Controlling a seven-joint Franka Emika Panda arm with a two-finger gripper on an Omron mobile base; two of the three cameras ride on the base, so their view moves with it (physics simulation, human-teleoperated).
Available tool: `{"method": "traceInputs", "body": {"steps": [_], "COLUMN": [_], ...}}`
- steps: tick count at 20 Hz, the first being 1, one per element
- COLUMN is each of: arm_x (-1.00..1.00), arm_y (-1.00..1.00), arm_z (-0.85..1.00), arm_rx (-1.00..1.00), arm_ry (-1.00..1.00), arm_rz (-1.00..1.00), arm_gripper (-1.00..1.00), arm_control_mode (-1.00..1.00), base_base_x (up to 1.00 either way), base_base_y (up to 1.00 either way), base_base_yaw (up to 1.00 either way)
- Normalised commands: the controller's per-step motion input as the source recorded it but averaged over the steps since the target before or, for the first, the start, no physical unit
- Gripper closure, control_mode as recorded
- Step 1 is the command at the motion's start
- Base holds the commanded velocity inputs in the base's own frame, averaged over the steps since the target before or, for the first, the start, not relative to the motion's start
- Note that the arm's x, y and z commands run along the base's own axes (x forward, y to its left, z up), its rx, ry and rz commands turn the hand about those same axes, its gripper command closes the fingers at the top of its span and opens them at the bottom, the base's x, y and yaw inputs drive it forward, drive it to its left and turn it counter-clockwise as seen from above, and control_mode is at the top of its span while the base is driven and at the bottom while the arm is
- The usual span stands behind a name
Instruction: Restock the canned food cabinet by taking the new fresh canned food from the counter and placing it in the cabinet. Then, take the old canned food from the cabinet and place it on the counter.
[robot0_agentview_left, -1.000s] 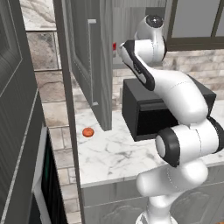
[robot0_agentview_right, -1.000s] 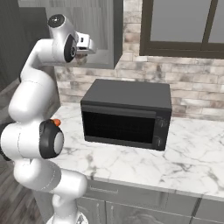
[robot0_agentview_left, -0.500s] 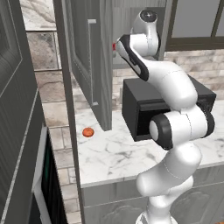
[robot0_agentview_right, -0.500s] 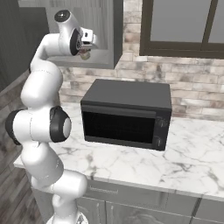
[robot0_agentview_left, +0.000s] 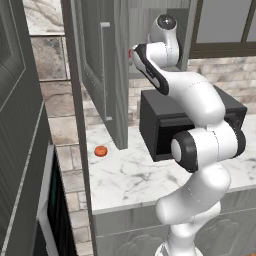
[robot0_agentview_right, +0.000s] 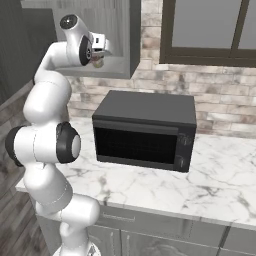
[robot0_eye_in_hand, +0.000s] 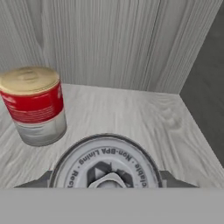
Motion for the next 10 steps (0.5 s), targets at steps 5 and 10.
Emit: {"method": "traceInputs", "body": {"steps": [5,10], "arm_x": [0.31,0.12], "arm_y": [-0.07,-0.01], "arm_z": [-0.16,-0.02], "arm_rx": [0.0,0.0], "arm_ry": [-0.04,-0.03], "arm_rz": [0.0,0.0], "arm_gripper": [-1.0,-1.0], "arm_control_mode": [-1.0,-1.0], "base_base_x": [0.0,0.0], "base_base_y": [0.0,0.0], "base_base_yaw": [0.0,0.0]}}
